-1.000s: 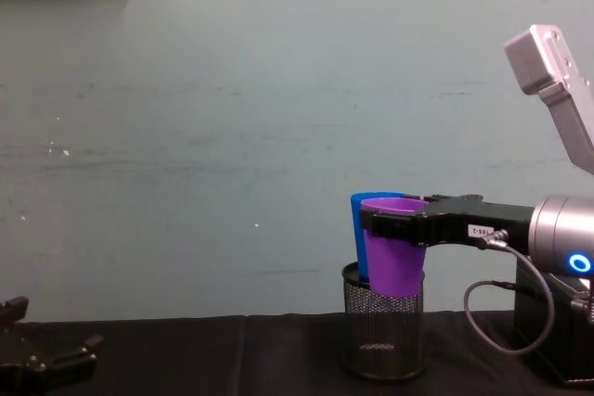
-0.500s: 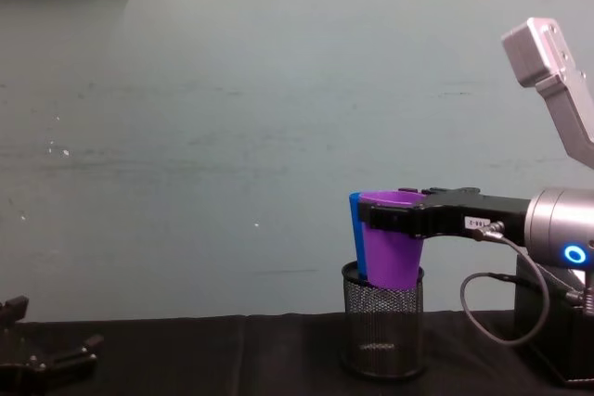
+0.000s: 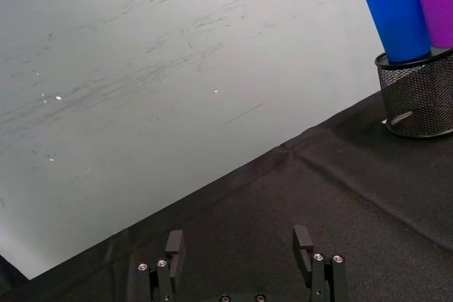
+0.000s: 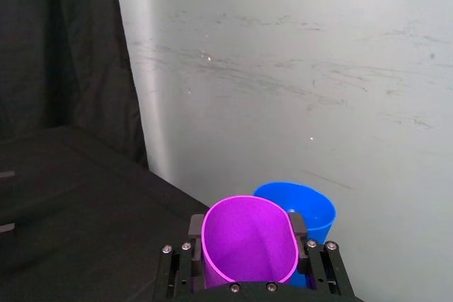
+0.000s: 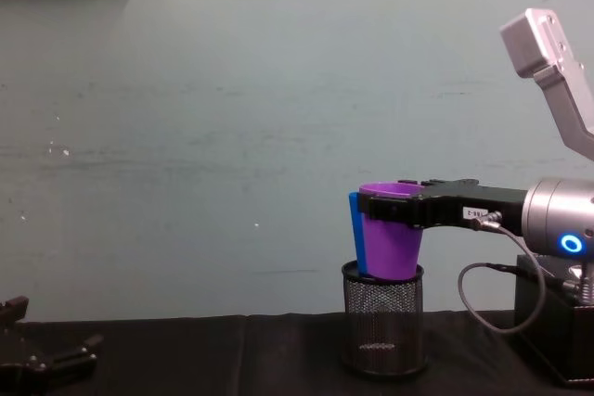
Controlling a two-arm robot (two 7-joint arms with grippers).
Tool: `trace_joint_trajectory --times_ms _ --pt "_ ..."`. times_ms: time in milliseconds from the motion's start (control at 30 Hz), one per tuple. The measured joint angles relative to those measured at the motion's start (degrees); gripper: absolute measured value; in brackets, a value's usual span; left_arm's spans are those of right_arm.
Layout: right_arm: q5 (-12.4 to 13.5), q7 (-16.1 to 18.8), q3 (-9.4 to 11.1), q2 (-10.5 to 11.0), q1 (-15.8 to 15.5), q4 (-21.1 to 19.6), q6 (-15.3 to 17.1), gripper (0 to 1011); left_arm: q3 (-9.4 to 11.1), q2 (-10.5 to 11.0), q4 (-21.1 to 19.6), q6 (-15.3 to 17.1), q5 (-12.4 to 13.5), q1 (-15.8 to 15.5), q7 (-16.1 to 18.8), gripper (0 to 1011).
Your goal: Pick up one cup with a gripper and tap it against the other cup.
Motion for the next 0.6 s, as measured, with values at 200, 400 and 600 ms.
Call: trace_joint_trajectory --times_ms 200,400,600 --pt "-0.03 -0.05 0.0 -0.23 0.41 0.45 0.14 717 0.0 0.0 0.0 0.0 0.0 0.0 0.0 1000" --pt "-0.02 -0.02 -0.05 -0.42 0.83 0.95 0.15 716 0.0 0.0 0.0 0.0 0.0 0.0 0.0 1000" --pt "0.02 -0.01 -0.07 -0.39 0.82 0.91 0.15 716 0.0 0.0 0.0 0.0 0.0 0.0 0.0 1000"
